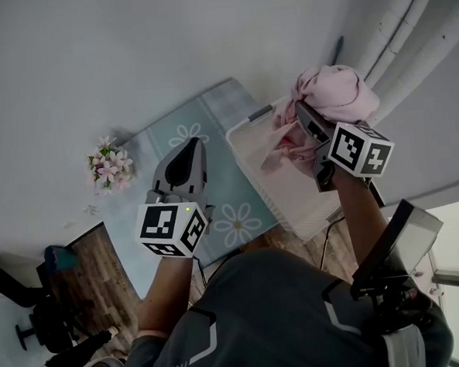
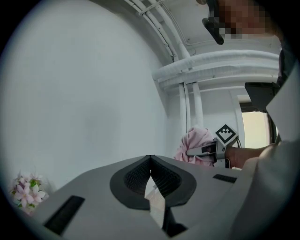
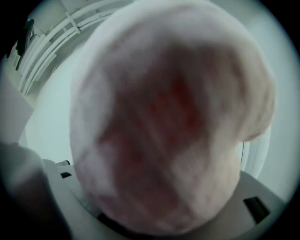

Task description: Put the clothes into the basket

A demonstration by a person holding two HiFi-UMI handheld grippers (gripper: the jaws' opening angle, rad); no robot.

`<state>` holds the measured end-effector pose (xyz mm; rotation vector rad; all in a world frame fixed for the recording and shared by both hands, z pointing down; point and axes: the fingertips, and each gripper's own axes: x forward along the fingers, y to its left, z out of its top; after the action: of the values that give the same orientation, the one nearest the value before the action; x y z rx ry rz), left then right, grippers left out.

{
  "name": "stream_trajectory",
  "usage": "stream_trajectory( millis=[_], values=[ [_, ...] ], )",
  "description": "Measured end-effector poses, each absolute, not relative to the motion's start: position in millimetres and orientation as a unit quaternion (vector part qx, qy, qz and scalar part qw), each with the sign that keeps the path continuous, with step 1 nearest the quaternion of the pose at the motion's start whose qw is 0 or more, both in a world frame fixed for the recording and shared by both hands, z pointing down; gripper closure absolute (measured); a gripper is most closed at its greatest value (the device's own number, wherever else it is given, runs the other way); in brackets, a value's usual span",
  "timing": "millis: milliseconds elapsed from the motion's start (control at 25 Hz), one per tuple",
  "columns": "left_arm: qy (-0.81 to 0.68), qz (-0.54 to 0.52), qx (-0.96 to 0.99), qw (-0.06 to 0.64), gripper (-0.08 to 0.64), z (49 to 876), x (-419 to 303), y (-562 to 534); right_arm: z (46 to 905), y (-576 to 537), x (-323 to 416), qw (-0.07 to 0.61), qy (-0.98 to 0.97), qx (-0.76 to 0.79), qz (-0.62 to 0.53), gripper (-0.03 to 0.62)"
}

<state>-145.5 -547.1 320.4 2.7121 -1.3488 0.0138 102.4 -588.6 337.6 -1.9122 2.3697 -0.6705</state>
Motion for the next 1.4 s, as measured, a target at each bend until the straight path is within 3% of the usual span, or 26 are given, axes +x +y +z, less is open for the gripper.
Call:
stream_trajectory(
  millis=[560, 760, 1400],
  values=[
    [-0.474, 0.018, 0.877, 0.075, 0.551, 344.2, -175.3, -548.8, 491.8, -606.8, 55.0, -0.024, 0.714, -0.567, -0.411, 0.272],
    [-0.482, 0.024, 0.872, 0.081, 0.551, 350.4, -183.8, -552.0, 536.4, -608.1, 50.5, 0.006, 0.665, -0.544, -0.511, 0.272],
    [-0.52, 0.046, 0.848, 0.087, 0.55, 363.0, -212.4, -551.5, 642.0, -612.7, 61.3, -0.01, 0.567, -0.549, -0.614, 0.272]
  ],
)
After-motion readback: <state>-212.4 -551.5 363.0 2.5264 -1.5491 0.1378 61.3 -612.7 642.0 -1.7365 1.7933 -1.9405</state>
